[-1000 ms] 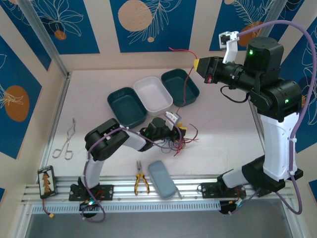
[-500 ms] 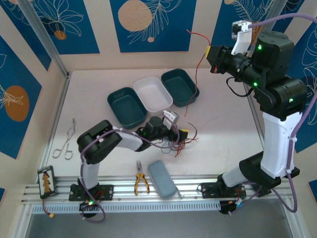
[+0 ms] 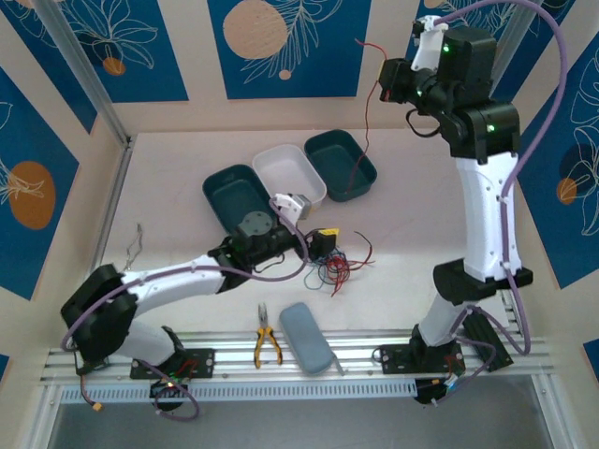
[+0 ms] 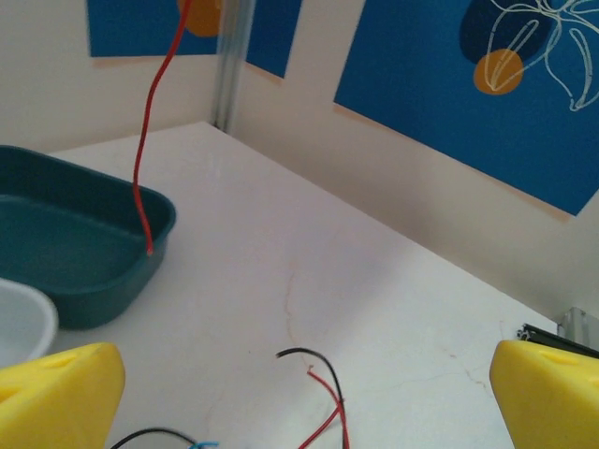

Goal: Untangle the cables

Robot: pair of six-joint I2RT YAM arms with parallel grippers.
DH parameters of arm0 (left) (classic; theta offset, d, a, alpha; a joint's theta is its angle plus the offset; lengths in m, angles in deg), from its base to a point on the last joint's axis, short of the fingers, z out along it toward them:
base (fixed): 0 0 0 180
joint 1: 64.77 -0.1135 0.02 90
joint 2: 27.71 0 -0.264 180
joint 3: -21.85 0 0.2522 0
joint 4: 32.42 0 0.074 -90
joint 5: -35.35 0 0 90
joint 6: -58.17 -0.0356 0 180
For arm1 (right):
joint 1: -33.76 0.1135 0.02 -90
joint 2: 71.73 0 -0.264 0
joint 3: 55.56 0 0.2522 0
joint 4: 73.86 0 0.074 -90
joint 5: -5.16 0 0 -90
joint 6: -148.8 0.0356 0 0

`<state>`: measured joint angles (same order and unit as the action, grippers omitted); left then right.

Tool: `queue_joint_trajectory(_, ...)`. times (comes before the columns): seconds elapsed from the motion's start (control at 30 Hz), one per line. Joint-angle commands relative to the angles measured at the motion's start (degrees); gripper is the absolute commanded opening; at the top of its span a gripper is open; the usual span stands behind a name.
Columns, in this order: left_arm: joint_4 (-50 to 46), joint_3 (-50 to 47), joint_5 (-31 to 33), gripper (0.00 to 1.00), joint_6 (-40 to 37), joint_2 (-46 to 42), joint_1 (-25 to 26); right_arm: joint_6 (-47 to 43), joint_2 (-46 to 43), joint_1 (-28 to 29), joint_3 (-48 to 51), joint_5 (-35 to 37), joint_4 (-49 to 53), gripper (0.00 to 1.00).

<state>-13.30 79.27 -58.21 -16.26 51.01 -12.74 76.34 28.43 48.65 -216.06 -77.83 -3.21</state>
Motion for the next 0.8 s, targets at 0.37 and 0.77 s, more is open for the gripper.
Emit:
queue_joint_trajectory(0.37,-23.19,-1.82,20.71,1.0,-3.17,-17.74,-0.56,0.31,15.91,-1.56,-8.63,-2.35,-8.12,0.0)
queue_joint_trajectory(0.77,-26.47,-2.53,23.75,1.0,-0.66,-17.81,-1.14,-3.48,23.59,-1.54,-6.42,0.75,-4.0,0.0)
